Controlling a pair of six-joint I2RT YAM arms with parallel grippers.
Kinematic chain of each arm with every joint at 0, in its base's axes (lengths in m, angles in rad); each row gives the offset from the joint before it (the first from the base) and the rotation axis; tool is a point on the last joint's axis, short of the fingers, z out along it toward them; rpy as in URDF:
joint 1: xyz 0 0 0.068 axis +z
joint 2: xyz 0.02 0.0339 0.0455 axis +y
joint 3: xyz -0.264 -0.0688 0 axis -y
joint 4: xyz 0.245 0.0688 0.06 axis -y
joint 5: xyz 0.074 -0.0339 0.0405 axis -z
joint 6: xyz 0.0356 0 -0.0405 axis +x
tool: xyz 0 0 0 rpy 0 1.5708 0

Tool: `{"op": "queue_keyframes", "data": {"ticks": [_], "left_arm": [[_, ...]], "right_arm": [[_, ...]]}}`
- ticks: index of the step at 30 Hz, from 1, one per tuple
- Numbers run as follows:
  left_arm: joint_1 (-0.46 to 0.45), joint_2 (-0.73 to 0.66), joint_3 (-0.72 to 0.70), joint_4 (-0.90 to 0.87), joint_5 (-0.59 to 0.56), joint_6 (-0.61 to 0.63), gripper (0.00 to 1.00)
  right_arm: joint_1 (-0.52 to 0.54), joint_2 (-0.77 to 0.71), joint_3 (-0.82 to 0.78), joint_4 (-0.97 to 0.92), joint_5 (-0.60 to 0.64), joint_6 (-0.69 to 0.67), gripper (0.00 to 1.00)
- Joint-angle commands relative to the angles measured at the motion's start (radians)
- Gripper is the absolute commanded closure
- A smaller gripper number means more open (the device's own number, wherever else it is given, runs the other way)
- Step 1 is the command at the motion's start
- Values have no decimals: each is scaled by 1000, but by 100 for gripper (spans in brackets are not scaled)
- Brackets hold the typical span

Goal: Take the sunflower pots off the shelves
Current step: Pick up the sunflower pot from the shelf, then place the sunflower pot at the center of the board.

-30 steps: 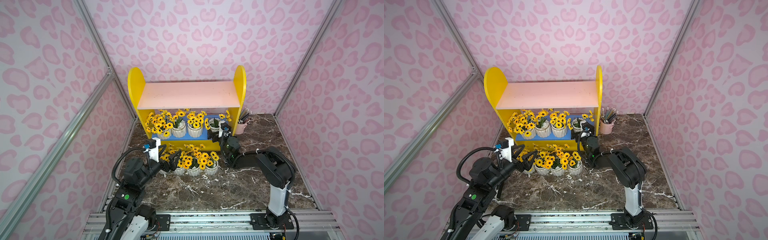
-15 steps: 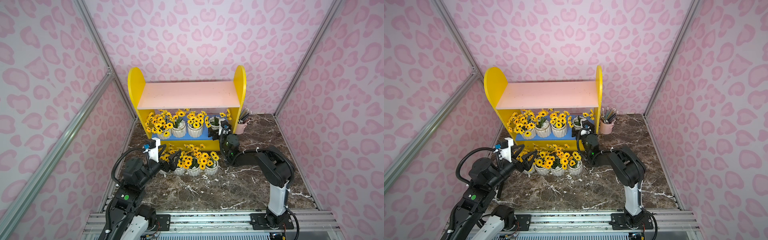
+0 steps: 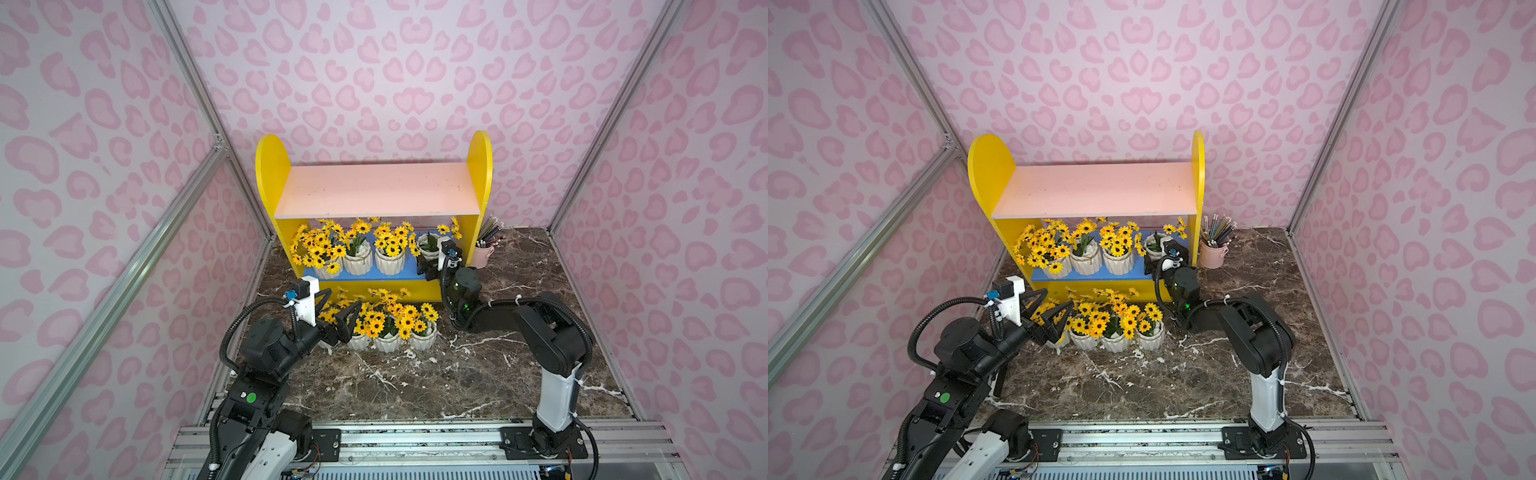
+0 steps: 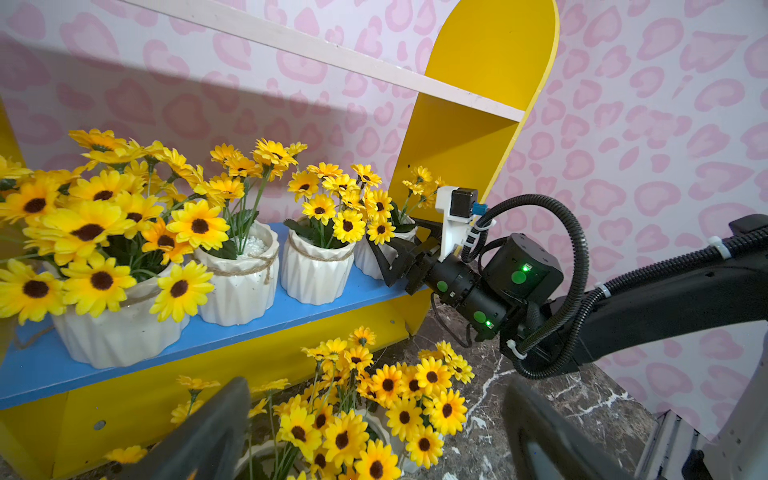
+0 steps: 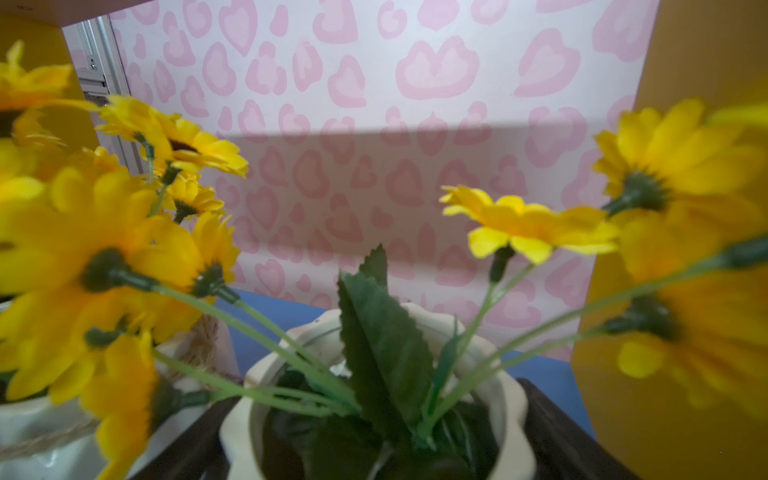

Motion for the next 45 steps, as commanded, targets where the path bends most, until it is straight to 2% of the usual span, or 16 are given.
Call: {"op": "queue_keyframes", "data": {"ticks": [1, 2, 6, 19, 31, 39, 45], "left_arm": [[0, 0, 4, 37, -9, 7, 3], [-1, 0, 3, 37, -9, 7, 3], [0, 4, 6, 37, -11, 4, 3], [0, 0, 19, 33, -20, -8, 3], [0, 18, 24, 46, -33, -14, 3], [0, 31, 24, 54, -40, -14, 3], [0, 37, 30, 55, -43, -14, 3]], "right_arm": [[1, -17, -9, -25, -55, -15, 96], [4, -24, -11, -27, -60, -13, 100], [16, -56, -30, -4, -64, -20, 100], [26, -133, -142, 135, 44, -19, 100], [30, -205, -215, 169, 11, 19, 100], [39, -195, -218, 185, -8, 22, 100], [39, -132, -159, 198, -26, 7, 100]]}}
